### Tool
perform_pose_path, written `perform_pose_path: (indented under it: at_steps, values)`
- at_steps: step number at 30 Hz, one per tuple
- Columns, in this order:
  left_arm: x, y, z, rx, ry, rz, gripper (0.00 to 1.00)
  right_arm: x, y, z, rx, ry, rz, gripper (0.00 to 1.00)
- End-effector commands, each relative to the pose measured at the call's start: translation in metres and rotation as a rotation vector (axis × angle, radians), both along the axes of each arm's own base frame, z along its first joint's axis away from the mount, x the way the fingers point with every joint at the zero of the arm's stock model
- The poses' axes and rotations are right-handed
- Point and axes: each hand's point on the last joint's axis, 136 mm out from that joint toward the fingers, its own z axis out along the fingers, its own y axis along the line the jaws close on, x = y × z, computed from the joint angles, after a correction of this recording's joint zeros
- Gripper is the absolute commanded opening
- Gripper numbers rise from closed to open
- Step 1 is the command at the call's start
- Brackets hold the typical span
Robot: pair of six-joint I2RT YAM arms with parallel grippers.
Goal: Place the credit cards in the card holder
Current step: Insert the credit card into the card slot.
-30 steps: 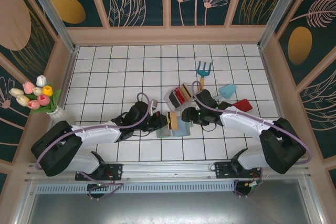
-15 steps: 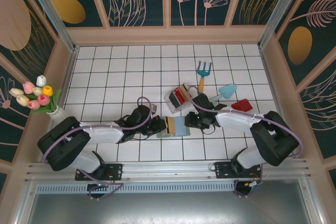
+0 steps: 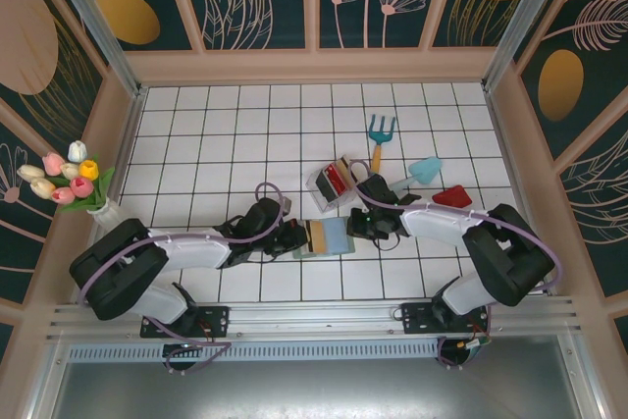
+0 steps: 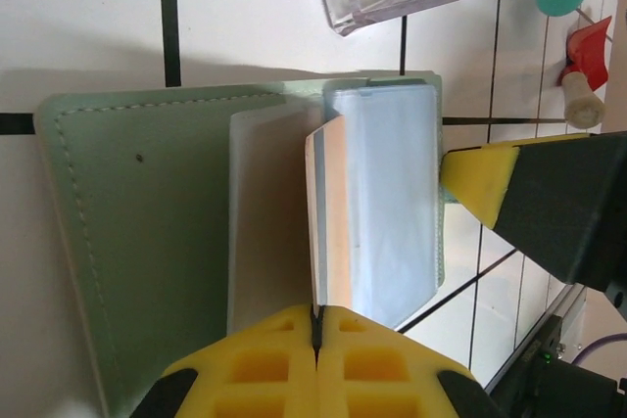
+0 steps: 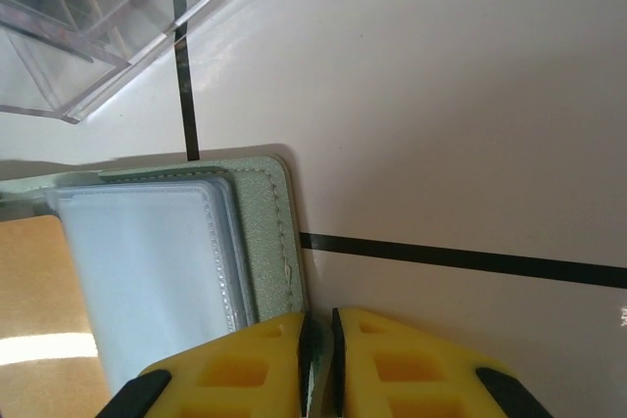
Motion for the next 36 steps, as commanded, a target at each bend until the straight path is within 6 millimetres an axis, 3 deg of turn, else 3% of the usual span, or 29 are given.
perform_pose_path:
  at_steps: [1, 14, 22, 28, 36]
  values:
    - [-0.005, -0.004, -0.010, -0.023, 0.024, -0.017, 0.00, -0.014, -0.002, -0.016, -0.025, 0.054, 0.016, 0.17]
    - [-0.001, -0.019, -0.004, -0.055, 0.020, -0.049, 0.00, -0.017, 0.003, -0.017, 0.004, 0.071, 0.024, 0.09]
    - [0.008, -0.018, 0.000, -0.104, 0.033, 0.050, 0.00, -0.026, 0.001, -0.020, 0.026, 0.099, 0.009, 0.00]
    - [0.017, -0.014, 0.008, -0.144, 0.012, 0.126, 0.00, -0.033, 0.001, -0.019, 0.054, 0.115, 0.006, 0.00]
    - [0.006, -0.039, -0.001, -0.061, 0.020, -0.062, 0.00, -0.031, 0.010, -0.011, 0.109, 0.108, 0.009, 0.00]
